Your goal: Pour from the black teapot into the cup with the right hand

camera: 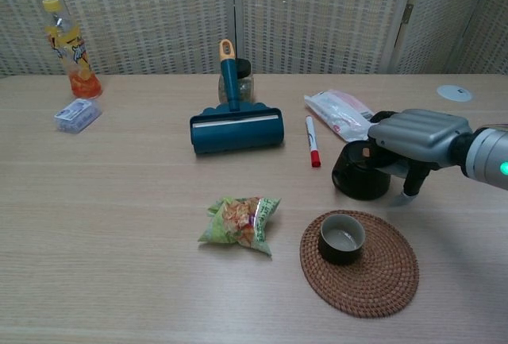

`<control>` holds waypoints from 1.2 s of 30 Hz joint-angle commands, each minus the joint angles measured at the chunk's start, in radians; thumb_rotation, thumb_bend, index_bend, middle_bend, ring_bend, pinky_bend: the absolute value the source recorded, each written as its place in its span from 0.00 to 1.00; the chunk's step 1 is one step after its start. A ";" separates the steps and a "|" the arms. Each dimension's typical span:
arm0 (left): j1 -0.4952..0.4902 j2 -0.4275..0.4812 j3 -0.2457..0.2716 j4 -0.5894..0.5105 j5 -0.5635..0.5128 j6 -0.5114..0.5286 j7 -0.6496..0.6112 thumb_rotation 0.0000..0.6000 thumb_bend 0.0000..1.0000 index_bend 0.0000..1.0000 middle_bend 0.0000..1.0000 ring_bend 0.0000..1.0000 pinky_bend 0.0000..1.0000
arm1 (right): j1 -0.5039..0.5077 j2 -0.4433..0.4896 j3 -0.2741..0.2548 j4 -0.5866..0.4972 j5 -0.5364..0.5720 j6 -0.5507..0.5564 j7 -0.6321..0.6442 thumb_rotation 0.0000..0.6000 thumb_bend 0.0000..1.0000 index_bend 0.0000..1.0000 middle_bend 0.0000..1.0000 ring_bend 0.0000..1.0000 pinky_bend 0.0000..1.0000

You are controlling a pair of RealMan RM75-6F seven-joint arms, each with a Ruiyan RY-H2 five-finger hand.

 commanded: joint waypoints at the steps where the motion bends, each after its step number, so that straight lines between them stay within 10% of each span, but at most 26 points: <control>1: -0.001 0.000 0.000 -0.001 0.000 -0.001 0.002 1.00 0.18 0.28 0.09 0.12 0.04 | 0.006 0.014 0.004 -0.008 -0.004 -0.009 0.020 0.80 0.00 0.94 0.94 0.86 0.06; 6: -0.003 0.000 0.000 -0.005 0.001 -0.003 0.007 1.00 0.18 0.28 0.09 0.12 0.04 | 0.011 0.039 0.008 -0.029 -0.010 -0.007 0.028 0.48 0.00 0.95 0.94 0.86 0.06; 30: -0.006 0.000 -0.002 -0.008 0.001 -0.005 0.012 1.00 0.18 0.28 0.09 0.12 0.04 | 0.019 0.120 0.052 -0.148 -0.011 0.051 0.061 0.47 0.00 1.00 1.00 0.95 0.18; 36: -0.005 -0.001 -0.002 -0.006 0.002 -0.003 0.009 1.00 0.18 0.28 0.10 0.12 0.04 | 0.022 0.129 0.056 -0.161 -0.008 0.061 0.048 0.47 0.18 1.00 1.00 0.95 0.20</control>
